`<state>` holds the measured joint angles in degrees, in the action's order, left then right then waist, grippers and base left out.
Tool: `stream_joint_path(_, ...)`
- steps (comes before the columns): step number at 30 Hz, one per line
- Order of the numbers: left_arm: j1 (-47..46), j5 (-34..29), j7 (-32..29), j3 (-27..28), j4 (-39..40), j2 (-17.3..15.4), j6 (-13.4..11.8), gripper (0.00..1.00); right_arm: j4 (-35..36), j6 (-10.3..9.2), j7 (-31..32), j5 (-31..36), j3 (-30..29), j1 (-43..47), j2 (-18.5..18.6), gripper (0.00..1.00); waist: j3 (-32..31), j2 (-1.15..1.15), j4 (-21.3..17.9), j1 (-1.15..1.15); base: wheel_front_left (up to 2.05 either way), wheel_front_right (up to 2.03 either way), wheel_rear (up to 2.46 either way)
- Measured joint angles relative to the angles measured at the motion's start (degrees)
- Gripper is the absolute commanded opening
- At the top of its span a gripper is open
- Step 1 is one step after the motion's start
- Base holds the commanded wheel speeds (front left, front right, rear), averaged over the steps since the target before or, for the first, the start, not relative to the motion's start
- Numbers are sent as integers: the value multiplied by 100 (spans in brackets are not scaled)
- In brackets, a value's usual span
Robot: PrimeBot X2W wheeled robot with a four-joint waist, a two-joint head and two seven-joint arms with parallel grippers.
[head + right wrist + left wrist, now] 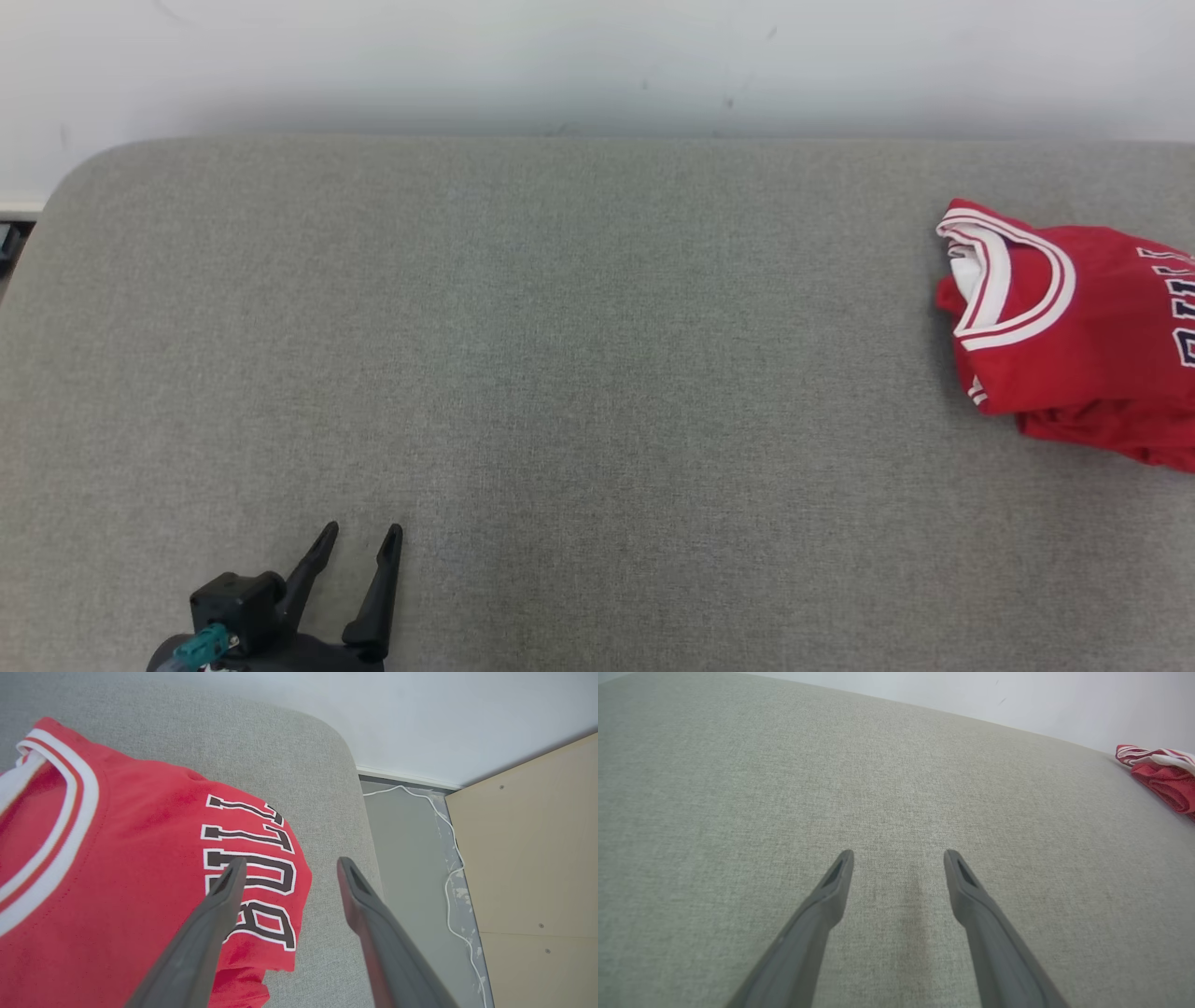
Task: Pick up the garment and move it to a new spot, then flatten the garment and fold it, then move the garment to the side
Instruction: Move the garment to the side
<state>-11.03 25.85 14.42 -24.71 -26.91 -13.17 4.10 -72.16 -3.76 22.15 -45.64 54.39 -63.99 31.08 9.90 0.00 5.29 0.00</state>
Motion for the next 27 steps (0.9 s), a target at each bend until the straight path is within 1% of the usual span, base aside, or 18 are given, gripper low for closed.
stream_joint_path(3, 8, 7, 0, 5, -29, 53, -1, 100, 194, 167, -337, -102, -185, -16, -2, 100, -122, 0, -47, 0, 0, 0, 0)
stream_joint_path(4, 13, 8, 0, 5, -36, 67, -3, 100, 267, 243, -466, -187, -275, -26, -27, 100, -168, 0, -65, 0, 0, 0, 0)
stream_joint_path(5, 26, 9, 0, 21, -64, 76, -5, 100, 393, 363, -687, -401, -458, -20, -96, 100, -259, 0, -99, 0, 0, 0, 0)
stream_joint_path(8, 50, 18, 0, 70, -119, 77, -15, 100, 528, 559, -1043, -565, -622, 75, -157, 100, -406, 0, -154, 0, 0, 0, 0)
stream_joint_path(13, 291, 35, 0, 202, -158, 96, -140, 100, 748, 784, -1727, -898, -948, 492, -212, 100, -678, 0, -234, -1, 0, 0, 0)
stream_joint_path(15, 410, 42, 0, 255, -159, 83, -182, 100, 854, 808, -1953, -972, -972, 619, -316, 100, -791, 0, -269, -1, 0, 0, 0)
stream_joint_path(18, 565, 41, 0, 330, -141, 77, -266, 100, 1109, 906, -2341, -993, -1011, 823, -386, 100, -956, 0, -330, 0, 0, 0, 0)
stream_joint_path(21, 609, 33, 0, 358, -91, 81, -316, 100, 1348, 979, -2752, -1140, -1155, 1142, -316, 100, -1120, -1, -379, -1, 0, 0, 0)
stream_joint_path(24, 618, 5, 0, 410, 43, 81, -410, 100, 1610, 982, -3138, -1184, -1216, 1557, -226, 100, -1276, 0, -406, -1, 0, 0, 0)
stream_joint_path(27, 809, -3, 0, 527, 176, 56, -486, 100, 1900, 982, -3501, -1196, -1251, 1893, -253, 100, -1418, -1, -427, -1, 0, 0, 0)
